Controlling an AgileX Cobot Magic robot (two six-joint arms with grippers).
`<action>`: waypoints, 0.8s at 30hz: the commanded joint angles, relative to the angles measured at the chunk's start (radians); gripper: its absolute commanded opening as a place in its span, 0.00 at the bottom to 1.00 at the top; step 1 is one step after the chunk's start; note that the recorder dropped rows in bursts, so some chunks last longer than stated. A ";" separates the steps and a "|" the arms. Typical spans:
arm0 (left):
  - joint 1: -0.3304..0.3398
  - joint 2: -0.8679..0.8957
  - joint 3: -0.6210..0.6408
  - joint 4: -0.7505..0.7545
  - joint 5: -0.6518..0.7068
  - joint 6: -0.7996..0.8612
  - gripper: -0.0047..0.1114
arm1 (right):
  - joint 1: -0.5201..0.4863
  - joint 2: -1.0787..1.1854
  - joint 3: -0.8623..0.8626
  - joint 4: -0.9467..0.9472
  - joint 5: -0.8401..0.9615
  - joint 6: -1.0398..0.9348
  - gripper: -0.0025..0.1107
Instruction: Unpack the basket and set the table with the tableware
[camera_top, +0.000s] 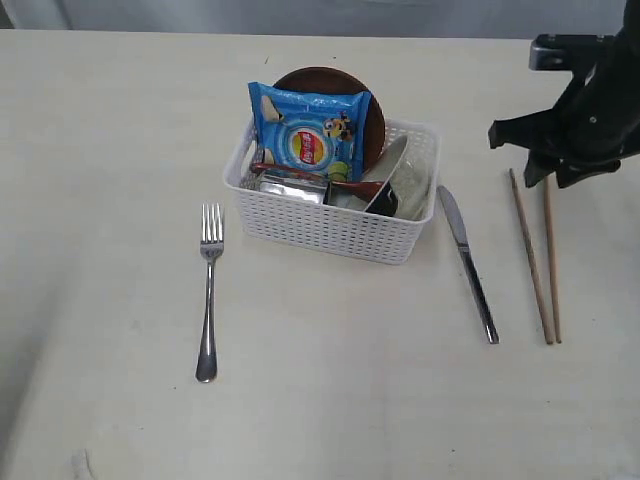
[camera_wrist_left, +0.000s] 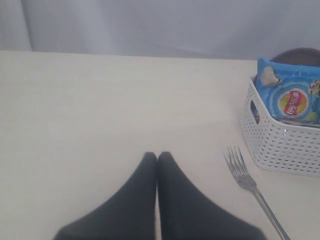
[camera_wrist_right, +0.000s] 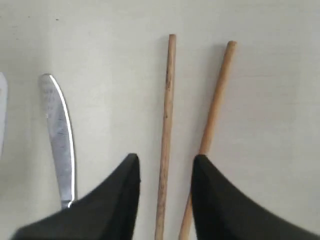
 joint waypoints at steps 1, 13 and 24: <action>0.001 -0.005 0.004 0.000 -0.002 0.002 0.04 | -0.005 -0.113 0.000 0.032 0.078 -0.039 0.02; 0.001 -0.005 0.004 0.000 -0.002 0.002 0.04 | 0.107 -0.534 0.120 0.170 0.009 -0.091 0.02; 0.001 -0.005 0.004 0.054 -0.006 0.012 0.04 | 0.160 -0.953 0.305 0.190 0.031 -0.066 0.02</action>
